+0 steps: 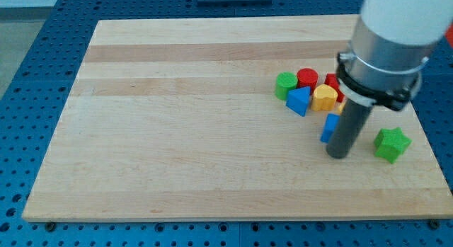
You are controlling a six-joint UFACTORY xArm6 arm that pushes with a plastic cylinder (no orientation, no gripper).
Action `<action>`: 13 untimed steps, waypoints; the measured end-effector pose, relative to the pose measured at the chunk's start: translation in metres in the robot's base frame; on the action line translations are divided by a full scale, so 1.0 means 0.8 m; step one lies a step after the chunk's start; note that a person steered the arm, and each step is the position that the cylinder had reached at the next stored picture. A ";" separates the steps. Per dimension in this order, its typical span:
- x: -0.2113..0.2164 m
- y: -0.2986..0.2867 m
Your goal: Move the green star to the group of blocks
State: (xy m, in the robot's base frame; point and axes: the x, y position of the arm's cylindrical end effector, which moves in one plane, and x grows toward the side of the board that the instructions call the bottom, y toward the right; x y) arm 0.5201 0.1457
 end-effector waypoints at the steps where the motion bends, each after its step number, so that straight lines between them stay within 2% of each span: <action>1: -0.035 -0.017; 2: -0.050 -0.025; 3: -0.018 -0.015; 5: 0.084 0.082; 6: 0.044 0.147; 7: 0.043 0.161; 8: 0.042 0.159; 10: 0.024 0.108; 12: -0.057 0.078; 13: -0.075 0.073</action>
State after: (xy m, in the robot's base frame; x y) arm 0.4602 0.2044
